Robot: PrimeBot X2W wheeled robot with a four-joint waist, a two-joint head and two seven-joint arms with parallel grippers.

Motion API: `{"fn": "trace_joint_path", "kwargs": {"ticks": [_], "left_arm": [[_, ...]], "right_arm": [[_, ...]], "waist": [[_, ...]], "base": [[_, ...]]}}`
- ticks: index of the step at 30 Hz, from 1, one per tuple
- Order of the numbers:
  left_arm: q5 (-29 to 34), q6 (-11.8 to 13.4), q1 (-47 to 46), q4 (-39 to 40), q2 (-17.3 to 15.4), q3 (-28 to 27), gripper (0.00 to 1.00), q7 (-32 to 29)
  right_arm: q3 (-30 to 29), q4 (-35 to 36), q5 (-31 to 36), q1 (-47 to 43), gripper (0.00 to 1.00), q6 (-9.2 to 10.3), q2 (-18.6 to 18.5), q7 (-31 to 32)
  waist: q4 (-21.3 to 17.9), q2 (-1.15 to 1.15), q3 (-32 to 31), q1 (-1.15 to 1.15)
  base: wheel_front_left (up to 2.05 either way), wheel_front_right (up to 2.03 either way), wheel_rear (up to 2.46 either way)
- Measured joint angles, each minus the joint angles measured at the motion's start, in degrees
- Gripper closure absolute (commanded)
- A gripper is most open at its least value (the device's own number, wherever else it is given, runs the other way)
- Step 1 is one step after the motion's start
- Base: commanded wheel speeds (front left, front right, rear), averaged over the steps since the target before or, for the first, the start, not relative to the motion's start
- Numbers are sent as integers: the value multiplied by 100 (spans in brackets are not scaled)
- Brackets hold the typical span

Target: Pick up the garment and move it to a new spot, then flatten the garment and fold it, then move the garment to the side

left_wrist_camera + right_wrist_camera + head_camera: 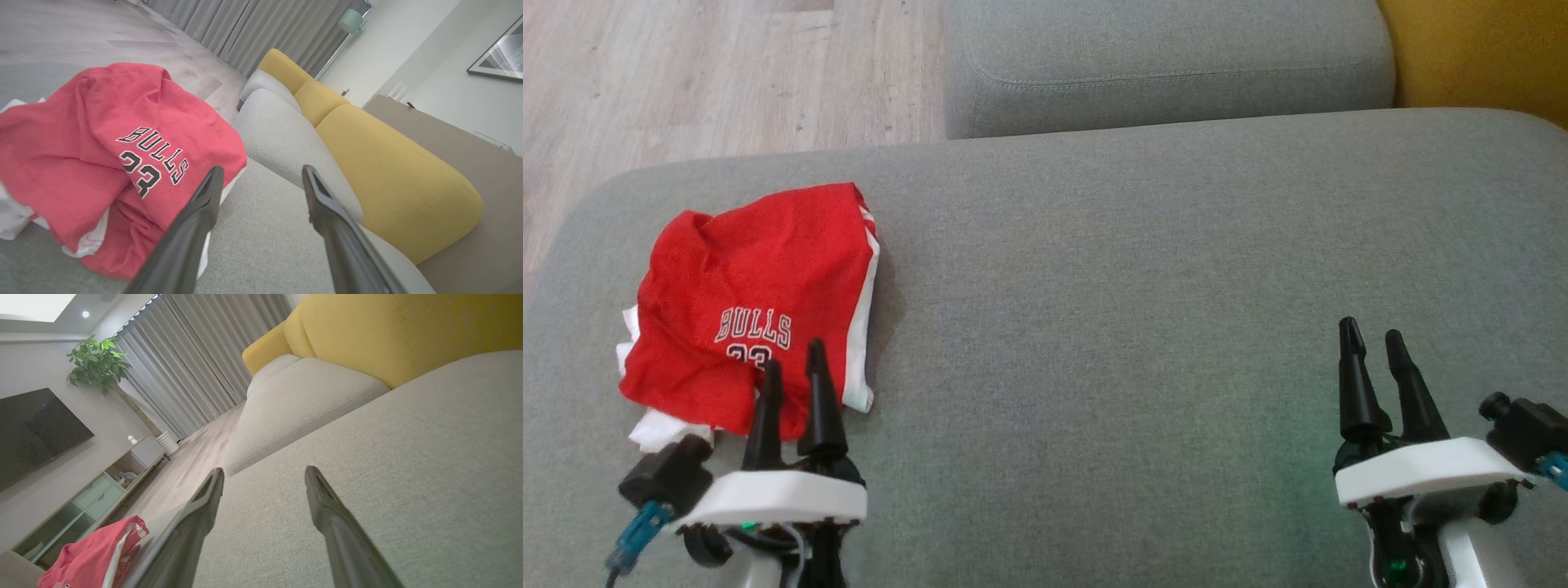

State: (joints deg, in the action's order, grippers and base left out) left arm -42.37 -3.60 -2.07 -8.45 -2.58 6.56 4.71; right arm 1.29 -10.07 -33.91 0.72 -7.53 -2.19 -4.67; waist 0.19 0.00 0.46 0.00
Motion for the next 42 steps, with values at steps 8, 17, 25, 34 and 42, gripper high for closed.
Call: {"fn": "trace_joint_path", "kwargs": {"ticks": [8, 17, 25, 34, 42], "left_arm": [[743, 115, -41, 0, -152, 408, 0, 127], [1516, 367, -191, -63, -344, 879, 0, 281], [2173, 637, -333, -265, -532, 1280, 0, 402], [3028, 1047, -554, -570, -745, 1781, 0, 554], [3655, 1326, -736, -845, -838, 2204, 0, 702]], "right_arm": [[74, -69, 789, 38, 0, 0, -3, -123], [189, -52, 1600, 133, 0, 0, -5, -285], [272, 38, 2290, 136, 0, 0, -8, -397], [393, 75, 3145, 140, 0, 0, -10, -550], [520, 78, 3916, 199, 0, 0, -13, -713]], "waist": [[11, 0, 28, 0], [-22, 0, 46, 0], [-65, 0, 44, 0], [-31, 0, 53, 0], [-18, 0, 55, 0]], "base": [[0, 0, 0], [0, 0, 0], [0, 0, 0], [0, 0, 0], [0, 0, 0]]}}
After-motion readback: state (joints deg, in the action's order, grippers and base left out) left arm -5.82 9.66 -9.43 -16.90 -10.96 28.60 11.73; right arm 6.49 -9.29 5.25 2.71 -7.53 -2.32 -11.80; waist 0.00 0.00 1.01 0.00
